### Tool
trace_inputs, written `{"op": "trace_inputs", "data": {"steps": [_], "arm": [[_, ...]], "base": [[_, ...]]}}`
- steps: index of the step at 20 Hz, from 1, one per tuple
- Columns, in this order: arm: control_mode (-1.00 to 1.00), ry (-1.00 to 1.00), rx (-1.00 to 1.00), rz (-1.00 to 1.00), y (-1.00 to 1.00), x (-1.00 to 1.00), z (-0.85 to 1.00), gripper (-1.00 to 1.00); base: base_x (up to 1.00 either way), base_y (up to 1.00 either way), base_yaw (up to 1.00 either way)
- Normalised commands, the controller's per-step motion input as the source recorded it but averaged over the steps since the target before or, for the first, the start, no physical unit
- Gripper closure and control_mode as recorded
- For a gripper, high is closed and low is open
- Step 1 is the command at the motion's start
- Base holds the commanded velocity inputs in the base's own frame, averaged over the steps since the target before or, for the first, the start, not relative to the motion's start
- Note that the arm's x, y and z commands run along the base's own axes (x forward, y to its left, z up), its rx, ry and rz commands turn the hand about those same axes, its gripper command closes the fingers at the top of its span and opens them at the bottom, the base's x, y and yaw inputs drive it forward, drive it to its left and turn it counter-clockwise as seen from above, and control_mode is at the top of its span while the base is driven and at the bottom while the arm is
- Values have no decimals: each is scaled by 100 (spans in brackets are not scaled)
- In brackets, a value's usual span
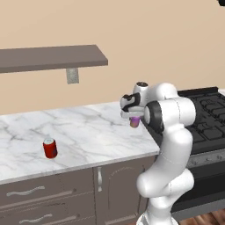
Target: Four empty soda cans are scattered around the kitchen. Gather all the cans and cluster them next to the stove for recycling.
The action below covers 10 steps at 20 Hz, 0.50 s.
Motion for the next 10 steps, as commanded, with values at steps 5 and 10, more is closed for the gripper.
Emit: {"op": "trace_inputs", "data": {"steps": [5, 10], "arm": [[-100, 3, -4, 0, -10, 36, -33, 100], [-100, 0, 0, 0, -2, 5, -33, 100]], "base": [[0, 0, 0], [0, 0, 0]]}}
